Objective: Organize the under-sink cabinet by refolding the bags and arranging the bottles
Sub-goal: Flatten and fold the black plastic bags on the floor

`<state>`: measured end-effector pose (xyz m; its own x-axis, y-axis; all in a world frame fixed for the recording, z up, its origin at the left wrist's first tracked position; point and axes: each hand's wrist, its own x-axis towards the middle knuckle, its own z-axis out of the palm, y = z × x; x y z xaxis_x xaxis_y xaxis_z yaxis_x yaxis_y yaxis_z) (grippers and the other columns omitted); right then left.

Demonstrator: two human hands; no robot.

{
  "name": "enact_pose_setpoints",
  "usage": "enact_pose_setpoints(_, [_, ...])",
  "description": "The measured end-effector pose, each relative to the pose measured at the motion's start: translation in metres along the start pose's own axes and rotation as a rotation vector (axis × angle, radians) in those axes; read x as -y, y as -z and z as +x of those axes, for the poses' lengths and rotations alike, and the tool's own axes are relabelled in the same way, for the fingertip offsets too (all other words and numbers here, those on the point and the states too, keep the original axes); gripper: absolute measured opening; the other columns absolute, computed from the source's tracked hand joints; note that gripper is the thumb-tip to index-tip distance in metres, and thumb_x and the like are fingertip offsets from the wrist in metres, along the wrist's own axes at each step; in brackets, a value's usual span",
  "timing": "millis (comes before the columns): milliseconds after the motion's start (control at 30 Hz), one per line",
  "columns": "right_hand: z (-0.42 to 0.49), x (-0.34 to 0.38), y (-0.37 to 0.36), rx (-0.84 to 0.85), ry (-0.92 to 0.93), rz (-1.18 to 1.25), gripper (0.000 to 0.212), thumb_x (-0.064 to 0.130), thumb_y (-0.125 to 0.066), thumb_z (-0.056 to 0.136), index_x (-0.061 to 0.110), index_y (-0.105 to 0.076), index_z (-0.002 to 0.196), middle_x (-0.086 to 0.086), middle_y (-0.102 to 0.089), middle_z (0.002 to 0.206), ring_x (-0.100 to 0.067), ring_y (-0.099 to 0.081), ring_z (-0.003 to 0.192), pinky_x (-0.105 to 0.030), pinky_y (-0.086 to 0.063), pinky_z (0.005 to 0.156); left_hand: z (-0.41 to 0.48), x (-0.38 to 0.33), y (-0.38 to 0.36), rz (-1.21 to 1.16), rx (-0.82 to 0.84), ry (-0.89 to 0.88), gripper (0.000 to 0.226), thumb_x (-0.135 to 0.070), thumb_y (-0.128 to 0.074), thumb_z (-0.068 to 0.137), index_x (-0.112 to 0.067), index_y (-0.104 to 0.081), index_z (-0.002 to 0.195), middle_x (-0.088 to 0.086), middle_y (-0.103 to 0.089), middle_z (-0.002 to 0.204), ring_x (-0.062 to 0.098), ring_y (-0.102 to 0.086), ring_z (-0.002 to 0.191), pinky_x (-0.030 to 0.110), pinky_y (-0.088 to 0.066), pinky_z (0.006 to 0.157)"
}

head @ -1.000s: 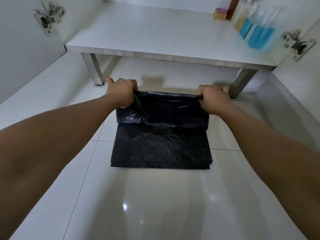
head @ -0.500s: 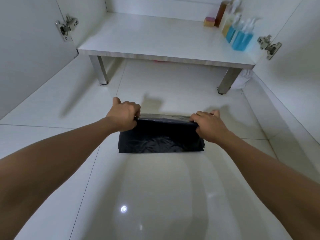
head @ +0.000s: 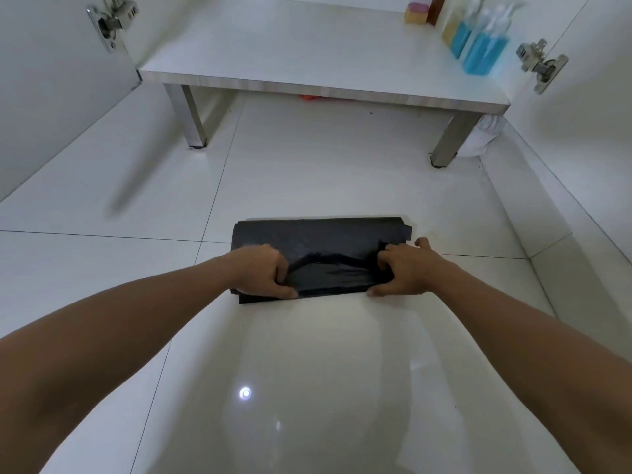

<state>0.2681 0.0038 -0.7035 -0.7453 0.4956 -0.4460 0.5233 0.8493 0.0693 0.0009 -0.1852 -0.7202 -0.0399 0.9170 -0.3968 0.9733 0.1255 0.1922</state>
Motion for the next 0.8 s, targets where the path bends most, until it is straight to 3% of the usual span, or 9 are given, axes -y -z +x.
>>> enact_pose_setpoints(100, [0.003, 0.016, 0.003, -0.191, 0.026, 0.047, 0.051, 0.078, -0.045, 0.084, 0.028, -0.053, 0.093, 0.008, -0.053, 0.094, -0.017, -0.053, 0.091, -0.044, -0.033, 0.094, 0.018, -0.007, 0.014, -0.177, -0.174, 0.089, 0.044, -0.068, -0.055, 0.087, -0.026, -0.065, 0.078, -0.009, -0.065, 0.076, 0.014, -0.062, 0.079, 0.030, -0.046, 0.068])
enact_pose_setpoints(167, [0.007, 0.038, 0.003, -0.230, 0.084, 0.094, 0.040, 0.064, -0.053, 0.089, 0.026, -0.053, 0.102, 0.006, -0.059, 0.100, -0.020, -0.058, 0.095, -0.042, -0.037, 0.091, 0.034, -0.009, 0.022, -0.156, -0.287, 0.163, 0.033, -0.058, -0.055, 0.092, -0.027, -0.065, 0.101, -0.003, -0.066, 0.101, 0.021, -0.061, 0.101, 0.035, -0.047, 0.082])
enact_pose_setpoints(267, [0.011, 0.071, -0.002, -0.148, 0.066, 0.154, 0.030, 0.048, -0.055, 0.094, 0.023, -0.054, 0.112, -0.002, -0.065, 0.107, -0.025, -0.062, 0.093, -0.035, -0.046, 0.074, 0.051, -0.009, 0.028, -0.098, -0.152, 0.255, 0.059, -0.051, -0.054, 0.095, -0.023, -0.043, 0.146, 0.007, -0.046, 0.148, 0.032, -0.042, 0.133, 0.051, -0.039, 0.106])
enact_pose_setpoints(333, [0.012, 0.081, -0.008, -0.150, 0.014, 0.186, 0.027, 0.043, -0.052, 0.097, 0.021, -0.054, 0.113, -0.006, -0.065, 0.106, -0.028, -0.063, 0.093, -0.035, -0.046, 0.071, 0.054, -0.007, 0.027, -0.101, -0.083, 0.297, 0.066, -0.050, -0.052, 0.096, -0.021, -0.034, 0.152, 0.008, -0.040, 0.153, 0.033, -0.039, 0.137, 0.051, -0.037, 0.108])
enact_pose_setpoints(467, [0.016, 0.081, -0.022, -0.270, -0.049, 0.231, 0.032, 0.046, -0.045, 0.100, 0.020, -0.058, 0.114, -0.003, -0.065, 0.105, -0.023, -0.063, 0.091, -0.035, -0.047, 0.076, 0.047, -0.006, 0.023, 0.013, -0.124, 0.392, 0.068, -0.065, -0.046, 0.089, -0.019, -0.044, 0.139, 0.007, -0.055, 0.134, 0.030, -0.053, 0.122, 0.048, -0.037, 0.101])
enact_pose_setpoints(533, [0.022, 0.071, -0.023, -0.293, -0.100, 0.258, 0.045, 0.056, -0.037, 0.100, 0.022, -0.058, 0.121, -0.004, -0.062, 0.118, -0.026, -0.061, 0.106, -0.044, -0.045, 0.093, 0.043, -0.010, 0.023, -0.004, -0.045, 0.479, 0.074, -0.077, -0.044, 0.079, -0.020, -0.051, 0.125, 0.003, -0.061, 0.119, 0.027, -0.058, 0.110, 0.046, -0.036, 0.098])
enact_pose_setpoints(633, [0.029, 0.056, -0.019, -0.223, -0.203, 0.370, 0.061, 0.063, -0.030, 0.099, 0.026, -0.042, 0.146, -0.005, -0.048, 0.147, -0.029, -0.046, 0.133, -0.060, -0.029, 0.111, 0.037, -0.012, 0.023, -0.187, -0.018, 0.599, 0.070, -0.079, -0.054, 0.068, -0.019, -0.058, 0.103, 0.000, -0.062, 0.103, 0.025, -0.059, 0.098, 0.042, -0.044, 0.092])
enact_pose_setpoints(733, [0.029, 0.055, -0.018, -0.317, -0.356, 0.657, 0.060, 0.054, -0.043, 0.100, 0.016, -0.041, 0.146, -0.013, -0.049, 0.144, -0.033, -0.048, 0.129, -0.051, -0.042, 0.105, 0.035, -0.015, 0.018, -0.445, -0.089, 0.603, 0.056, -0.068, -0.068, 0.074, -0.014, -0.052, 0.079, 0.005, -0.062, 0.093, 0.021, -0.058, 0.078, 0.032, -0.048, 0.069])
enact_pose_setpoints(800, [0.029, 0.063, -0.013, -0.324, -0.411, 0.869, 0.057, 0.044, -0.052, 0.100, 0.007, -0.045, 0.142, -0.015, -0.053, 0.139, -0.033, -0.053, 0.124, -0.038, -0.046, 0.099, 0.037, -0.021, 0.017, -0.701, -0.154, 0.641, 0.049, -0.055, -0.073, 0.079, -0.010, -0.053, 0.078, 0.009, -0.061, 0.084, 0.022, -0.058, 0.068, 0.030, -0.048, 0.058])
